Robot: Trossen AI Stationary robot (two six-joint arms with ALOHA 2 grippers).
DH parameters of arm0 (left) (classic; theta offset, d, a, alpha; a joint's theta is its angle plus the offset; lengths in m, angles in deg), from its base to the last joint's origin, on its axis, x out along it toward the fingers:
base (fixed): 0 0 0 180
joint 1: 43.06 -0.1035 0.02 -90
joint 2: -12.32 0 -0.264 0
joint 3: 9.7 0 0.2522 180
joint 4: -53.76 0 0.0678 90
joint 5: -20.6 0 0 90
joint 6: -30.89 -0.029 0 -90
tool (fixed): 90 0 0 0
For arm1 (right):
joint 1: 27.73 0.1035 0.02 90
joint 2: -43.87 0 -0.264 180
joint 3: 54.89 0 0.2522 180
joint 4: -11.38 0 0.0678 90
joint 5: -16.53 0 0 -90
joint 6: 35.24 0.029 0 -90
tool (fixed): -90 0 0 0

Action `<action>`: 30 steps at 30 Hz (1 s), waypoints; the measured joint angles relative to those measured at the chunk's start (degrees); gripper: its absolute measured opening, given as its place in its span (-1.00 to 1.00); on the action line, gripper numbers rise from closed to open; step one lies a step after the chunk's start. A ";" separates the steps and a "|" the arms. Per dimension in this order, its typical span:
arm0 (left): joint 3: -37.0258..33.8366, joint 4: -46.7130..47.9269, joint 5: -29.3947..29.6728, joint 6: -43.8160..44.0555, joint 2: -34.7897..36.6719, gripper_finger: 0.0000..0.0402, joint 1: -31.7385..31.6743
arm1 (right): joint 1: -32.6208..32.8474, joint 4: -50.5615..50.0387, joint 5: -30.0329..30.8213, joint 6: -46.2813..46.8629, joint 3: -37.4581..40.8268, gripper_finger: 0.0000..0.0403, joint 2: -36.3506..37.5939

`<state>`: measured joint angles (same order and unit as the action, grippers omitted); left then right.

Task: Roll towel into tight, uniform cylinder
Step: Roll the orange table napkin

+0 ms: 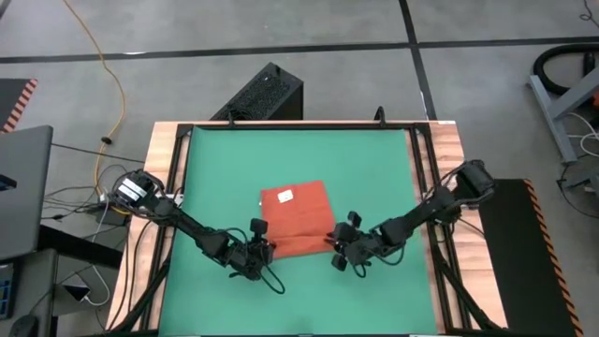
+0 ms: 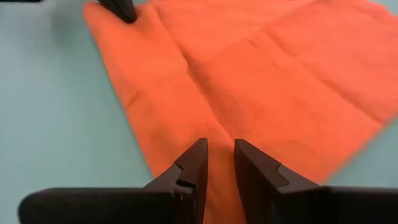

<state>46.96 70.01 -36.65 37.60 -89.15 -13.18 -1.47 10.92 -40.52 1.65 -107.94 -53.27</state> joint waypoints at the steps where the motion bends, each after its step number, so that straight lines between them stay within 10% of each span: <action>1: -0.01 0.15 0.87 -0.91 -0.01 -1.00 0.26 | -0.38 1.98 -0.53 -0.66 0.00 -0.50 -1.09; 16: 8.06 12.27 18.58 -7.30 7.76 -1.00 5.40 | -2.76 12.16 -6.74 -1.82 -0.13 -0.50 -8.78; 23: 3.89 -11.72 5.70 -12.77 6.08 -1.00 1.07 | -2.80 13.07 -7.06 -3.12 -0.13 -0.50 -8.87; 30: 2.86 -15.53 -0.77 -13.89 0.95 -1.00 -5.16 | -2.71 12.90 -7.08 -3.97 -0.43 -0.50 -8.90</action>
<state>49.82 54.48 -37.42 23.71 -88.19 -18.33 -4.18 23.82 -47.60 -2.32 -108.37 -62.17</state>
